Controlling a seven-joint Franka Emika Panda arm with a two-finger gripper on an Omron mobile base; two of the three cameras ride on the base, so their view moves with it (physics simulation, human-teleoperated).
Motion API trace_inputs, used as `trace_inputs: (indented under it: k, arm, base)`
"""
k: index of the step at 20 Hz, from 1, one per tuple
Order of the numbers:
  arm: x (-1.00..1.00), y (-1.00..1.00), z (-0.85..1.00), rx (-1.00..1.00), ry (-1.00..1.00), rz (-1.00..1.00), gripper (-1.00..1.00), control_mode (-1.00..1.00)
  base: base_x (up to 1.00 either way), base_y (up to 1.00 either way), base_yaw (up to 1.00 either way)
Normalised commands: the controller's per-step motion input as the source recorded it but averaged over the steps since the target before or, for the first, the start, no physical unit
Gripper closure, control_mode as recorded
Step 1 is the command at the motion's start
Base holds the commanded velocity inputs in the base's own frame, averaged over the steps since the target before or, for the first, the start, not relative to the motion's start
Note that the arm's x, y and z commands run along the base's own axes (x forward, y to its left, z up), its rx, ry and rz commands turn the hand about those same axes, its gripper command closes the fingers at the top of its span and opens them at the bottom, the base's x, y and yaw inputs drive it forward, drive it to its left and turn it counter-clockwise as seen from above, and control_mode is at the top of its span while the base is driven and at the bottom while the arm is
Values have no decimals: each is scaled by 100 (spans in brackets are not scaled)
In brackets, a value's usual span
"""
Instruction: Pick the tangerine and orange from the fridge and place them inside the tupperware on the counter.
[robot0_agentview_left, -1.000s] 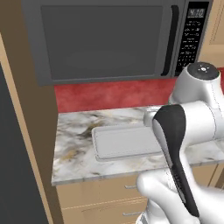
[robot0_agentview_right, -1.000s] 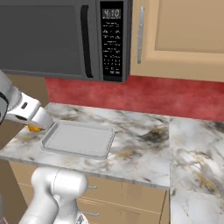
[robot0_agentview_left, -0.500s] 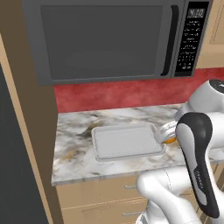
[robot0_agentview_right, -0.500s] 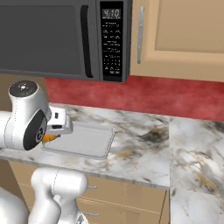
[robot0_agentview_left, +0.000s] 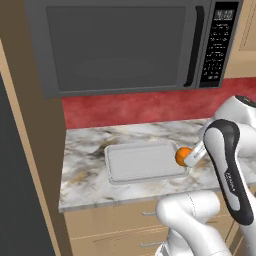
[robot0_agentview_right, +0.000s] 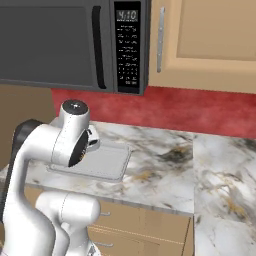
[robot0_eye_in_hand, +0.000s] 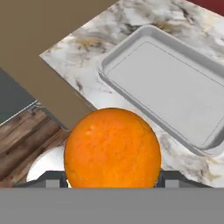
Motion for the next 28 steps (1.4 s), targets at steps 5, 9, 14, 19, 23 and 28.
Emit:
trace_inputs:
  k: [5,9,14,19,23,28]
  arm:
    - [44,-12,-40,0,0,35,100,-100]
    - [53,0,-30,0,3,11,100,-100]
    - [58,0,-30,0,3,2,100,-100]
    - [49,0,-35,0,1,0,100,-100]
    - [46,0,-38,0,0,0,100,-100]
    - [41,0,-39,0,0,0,100,-100]
  base:
    - [0,0,0]
    - [0,0,0]
    - [0,0,0]
    - [0,0,0]
    - [0,0,0]
    - [0,0,0]
